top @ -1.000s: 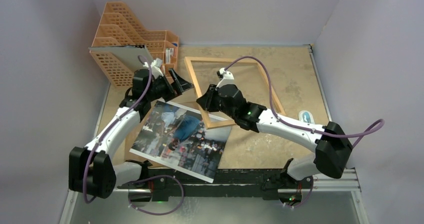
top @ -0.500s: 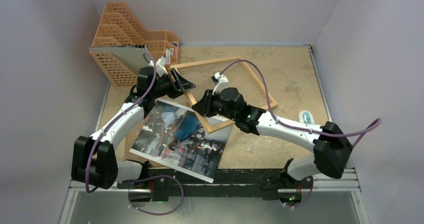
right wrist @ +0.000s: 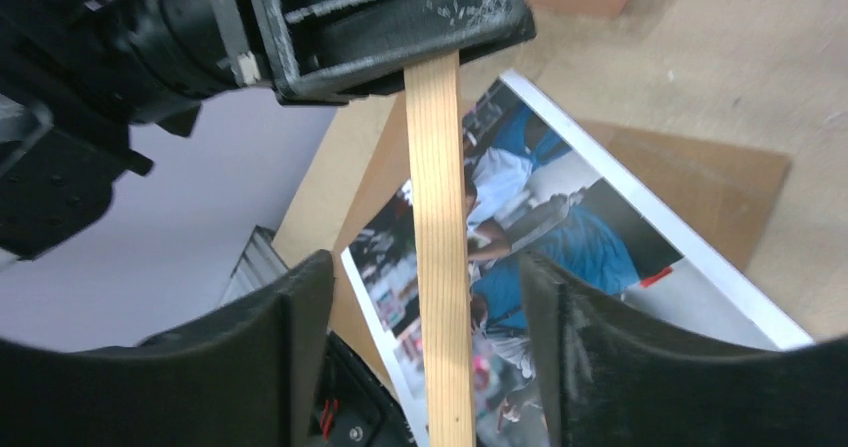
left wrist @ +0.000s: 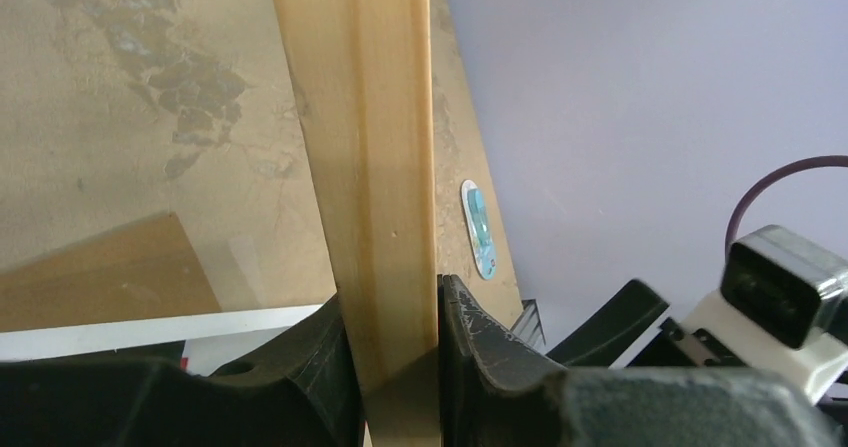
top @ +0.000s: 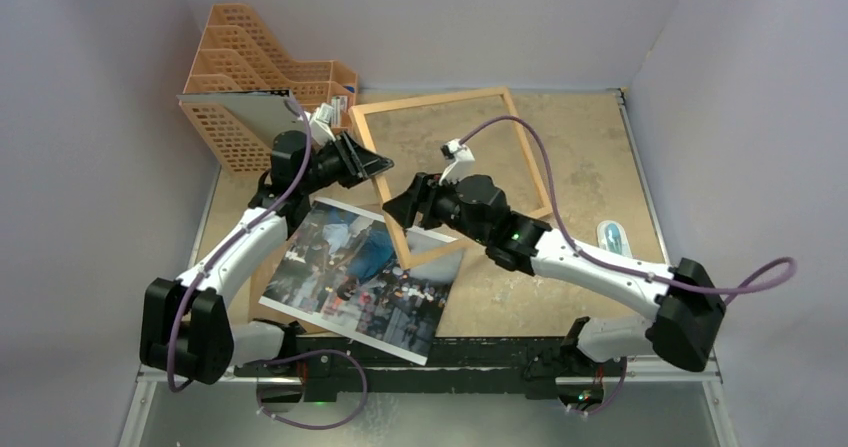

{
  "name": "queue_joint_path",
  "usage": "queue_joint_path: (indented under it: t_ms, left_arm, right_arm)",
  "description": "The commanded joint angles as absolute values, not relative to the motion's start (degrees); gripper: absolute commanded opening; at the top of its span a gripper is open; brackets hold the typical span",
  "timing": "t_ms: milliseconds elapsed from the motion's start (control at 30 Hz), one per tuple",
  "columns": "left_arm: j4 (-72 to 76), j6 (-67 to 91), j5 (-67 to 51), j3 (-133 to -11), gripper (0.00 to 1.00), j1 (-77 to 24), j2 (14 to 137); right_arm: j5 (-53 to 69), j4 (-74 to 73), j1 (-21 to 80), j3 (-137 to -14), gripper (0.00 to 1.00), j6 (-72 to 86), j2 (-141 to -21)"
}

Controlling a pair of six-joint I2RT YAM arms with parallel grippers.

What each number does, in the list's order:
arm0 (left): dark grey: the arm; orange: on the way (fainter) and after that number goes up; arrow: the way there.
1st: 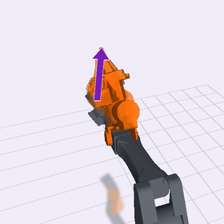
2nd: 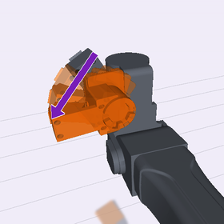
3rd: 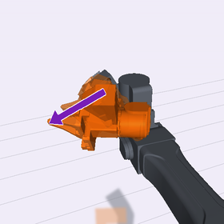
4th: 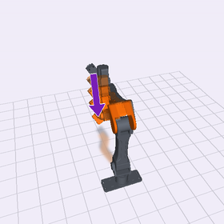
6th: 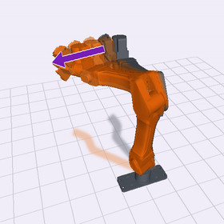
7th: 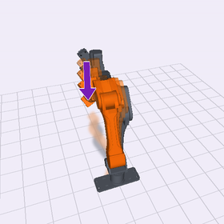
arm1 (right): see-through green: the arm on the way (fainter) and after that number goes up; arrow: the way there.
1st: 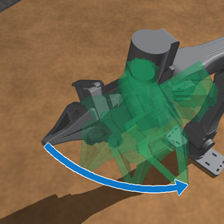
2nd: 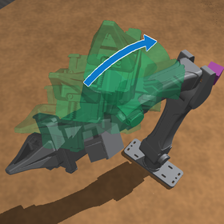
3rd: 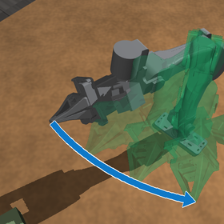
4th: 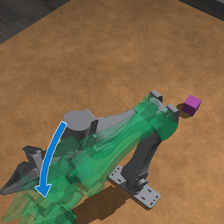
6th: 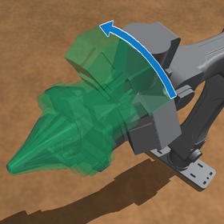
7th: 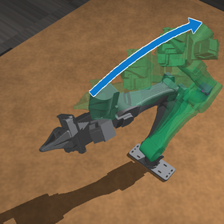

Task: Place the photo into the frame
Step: Turn over the photo frame at the center of the board.

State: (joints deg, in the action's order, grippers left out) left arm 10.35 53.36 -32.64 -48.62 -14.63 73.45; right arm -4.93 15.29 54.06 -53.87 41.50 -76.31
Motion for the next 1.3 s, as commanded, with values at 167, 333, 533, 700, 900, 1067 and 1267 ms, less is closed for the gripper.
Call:
queue_joint_path:
  t_ms: [167, 333, 533, 700, 900, 1067, 1267]
  left_arm:
    - [16.73, 41.6, -29.81, -50.2, 0.0, -15.25, 65.37]
    - [13.02, 33.27, -28.85, -55.18, 0.0, -18.29, 64.18]
    - [6.69, 20.13, -31.65, -61.56, 0.0, -18.81, 65.84]
    - [11.1, 14.57, -29.52, -58.1, 0.0, -18.81, 64.95]
    - [19.28, 10.98, -30.28, -51.23, 0.0, -18.81, 61.9]
    - [21.07, 5.98, -31.33, -47.51, 0.0, -18.81, 60.23]
    - [22.11, 0.57, -31.54, -44.47, 0.0, -19.04, 58.07]
  right_arm:
    - [-18.95, 8.41, 52.7, -54.22, 0.85, 47.83, -60.21]
    - [-26.14, -5.92, 47.22, -65.82, 0.92, 56.37, -62.56]
    - [-28.7, -9.86, 40.51, -79.76, 0.94, 60.85, -68.83]
    - [-21.94, -11.43, 32.61, -85.68, 0.95, 68.02, -73.38]
    - [-9.31, -10.28, 25.17, -87.04, 0.91, 76.28, -79.22]
    - [-4.61, -11.59, 23.62, -91.21, 0.9, 74.2, -83.38]
    - [3.09, -11.01, 21.69, -92.77, 0.86, 71.51, -86.39]
